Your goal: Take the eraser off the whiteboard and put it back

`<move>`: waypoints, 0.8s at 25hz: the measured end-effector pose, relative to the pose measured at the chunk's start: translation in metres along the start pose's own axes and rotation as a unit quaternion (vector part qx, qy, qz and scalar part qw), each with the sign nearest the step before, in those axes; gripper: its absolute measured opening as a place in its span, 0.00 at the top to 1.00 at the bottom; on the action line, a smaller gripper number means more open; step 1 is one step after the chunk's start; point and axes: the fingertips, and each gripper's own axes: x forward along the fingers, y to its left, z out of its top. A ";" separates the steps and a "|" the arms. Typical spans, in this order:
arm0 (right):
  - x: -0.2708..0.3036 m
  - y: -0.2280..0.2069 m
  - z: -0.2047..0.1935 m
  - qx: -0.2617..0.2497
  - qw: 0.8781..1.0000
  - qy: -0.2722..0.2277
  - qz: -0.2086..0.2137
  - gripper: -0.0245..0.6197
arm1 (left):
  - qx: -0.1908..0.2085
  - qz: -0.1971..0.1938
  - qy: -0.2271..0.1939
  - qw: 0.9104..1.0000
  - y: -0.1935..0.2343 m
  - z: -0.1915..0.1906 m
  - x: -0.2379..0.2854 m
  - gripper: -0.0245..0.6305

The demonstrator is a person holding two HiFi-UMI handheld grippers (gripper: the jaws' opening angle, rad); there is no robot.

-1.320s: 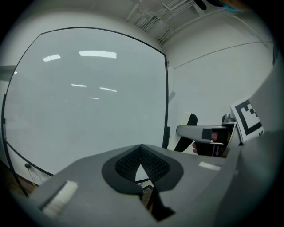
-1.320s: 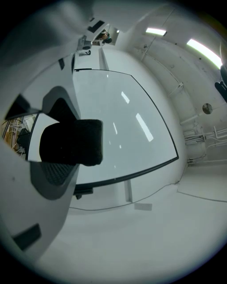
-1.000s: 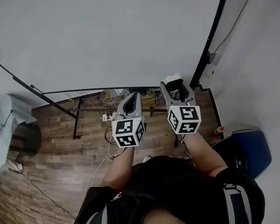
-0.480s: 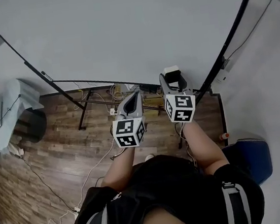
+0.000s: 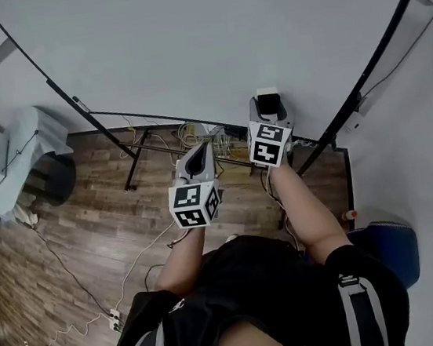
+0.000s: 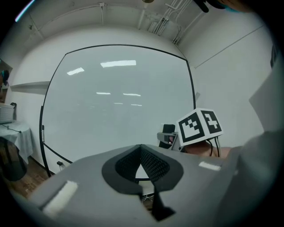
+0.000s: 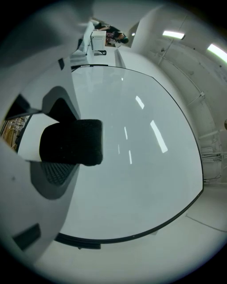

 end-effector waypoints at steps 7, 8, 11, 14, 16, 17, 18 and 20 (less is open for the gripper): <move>0.026 0.006 0.006 0.022 1.000 -0.001 -0.020 0.57 | -0.005 0.037 -0.002 0.999 0.025 0.001 -0.016 0.95; 0.028 0.004 0.008 0.024 0.999 0.000 -0.027 0.57 | -0.006 0.042 -0.002 0.999 0.029 0.000 -0.018 0.95; 0.035 -0.001 0.011 0.026 0.998 0.010 -0.052 0.57 | -0.010 0.057 0.001 0.998 0.039 -0.001 -0.026 0.95; 0.045 -0.002 0.011 0.025 0.997 0.021 -0.067 0.57 | -0.011 0.067 0.006 0.998 0.047 -0.005 -0.031 0.95; 0.049 -0.002 0.009 0.028 0.997 0.026 -0.072 0.57 | -0.012 0.074 0.009 0.997 0.052 -0.007 -0.035 0.95; 0.050 -0.002 0.008 0.029 0.996 0.027 -0.075 0.57 | -0.012 0.077 0.010 0.997 0.053 -0.009 -0.038 0.95; 0.050 -0.002 0.007 0.029 0.996 0.027 -0.078 0.57 | -0.012 0.080 0.011 0.997 0.054 -0.011 -0.041 0.95; 0.051 -0.002 0.006 0.027 0.996 0.025 -0.087 0.57 | -0.012 0.086 0.013 0.996 0.057 -0.013 -0.044 0.95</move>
